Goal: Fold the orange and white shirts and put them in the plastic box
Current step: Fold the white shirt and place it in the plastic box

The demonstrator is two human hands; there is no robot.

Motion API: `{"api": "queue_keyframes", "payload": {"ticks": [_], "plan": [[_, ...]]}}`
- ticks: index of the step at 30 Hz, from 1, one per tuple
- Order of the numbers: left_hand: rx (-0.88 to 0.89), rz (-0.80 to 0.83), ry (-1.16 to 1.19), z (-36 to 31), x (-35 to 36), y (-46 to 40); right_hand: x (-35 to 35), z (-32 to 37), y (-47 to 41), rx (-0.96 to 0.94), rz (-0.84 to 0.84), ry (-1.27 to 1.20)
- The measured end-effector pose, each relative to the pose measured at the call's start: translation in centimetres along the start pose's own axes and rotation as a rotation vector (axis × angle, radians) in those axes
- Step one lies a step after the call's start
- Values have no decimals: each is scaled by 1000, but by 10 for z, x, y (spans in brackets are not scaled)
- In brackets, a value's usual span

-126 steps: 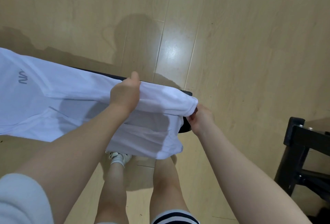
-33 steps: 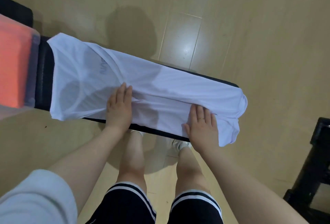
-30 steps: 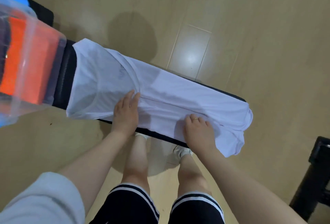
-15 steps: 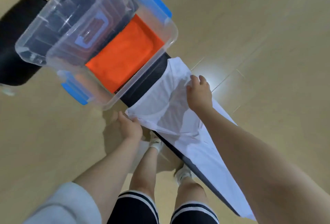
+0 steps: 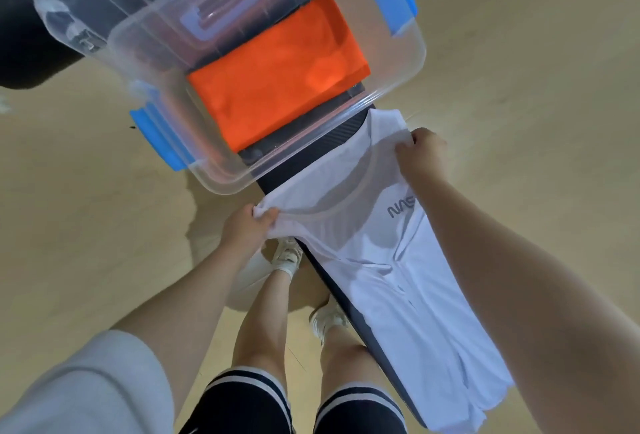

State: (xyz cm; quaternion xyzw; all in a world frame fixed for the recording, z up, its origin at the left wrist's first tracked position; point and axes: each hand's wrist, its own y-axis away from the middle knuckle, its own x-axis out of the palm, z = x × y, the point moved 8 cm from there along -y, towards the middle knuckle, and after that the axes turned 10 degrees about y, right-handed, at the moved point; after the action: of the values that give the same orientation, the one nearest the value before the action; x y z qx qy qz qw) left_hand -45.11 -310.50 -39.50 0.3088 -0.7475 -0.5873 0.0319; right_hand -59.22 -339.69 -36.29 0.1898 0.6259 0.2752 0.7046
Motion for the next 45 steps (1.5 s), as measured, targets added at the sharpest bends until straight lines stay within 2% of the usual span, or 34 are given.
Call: {"api": "queue_keyframes", "payload": {"ticks": [2,5,7,9,11,12,14,17,19,22,26,29,32,34,38,42,45], "plan": [[30,-93,-67,-5,-9,7,-6,18,19,-120,-68,186],[-8,-133,116,-12,-12,13,7,42,51,-303,-72,402],[-113,-139,347,-15,-8,16,24,48,62,-342,14,347],[-254,-68,663,-18,6,20,42,53,68,-375,155,228],[-258,46,910,-32,21,24,49,60,72,-454,242,183],[-222,94,918,-39,25,25,46,62,71,-470,229,176],[-122,40,723,-41,23,19,31,58,58,-417,118,139],[55,-144,248,-39,13,11,14,52,36,-324,14,81],[94,-202,153,-34,12,10,19,56,25,-332,59,92],[86,-230,151,-35,15,10,31,67,17,-380,136,98],[56,-179,165,-36,11,9,30,76,15,-442,171,220],[161,-107,123,-48,1,25,3,70,20,-477,179,219],[343,60,141,-72,5,53,-36,60,33,-516,159,161],[363,198,116,-82,13,68,-59,56,44,-520,153,136],[373,415,-184,-106,25,97,-91,59,63,-516,159,176],[502,388,-233,-142,1,116,-107,75,71,-554,173,191],[566,331,-186,-162,-20,121,-124,88,69,-587,116,133]]}}
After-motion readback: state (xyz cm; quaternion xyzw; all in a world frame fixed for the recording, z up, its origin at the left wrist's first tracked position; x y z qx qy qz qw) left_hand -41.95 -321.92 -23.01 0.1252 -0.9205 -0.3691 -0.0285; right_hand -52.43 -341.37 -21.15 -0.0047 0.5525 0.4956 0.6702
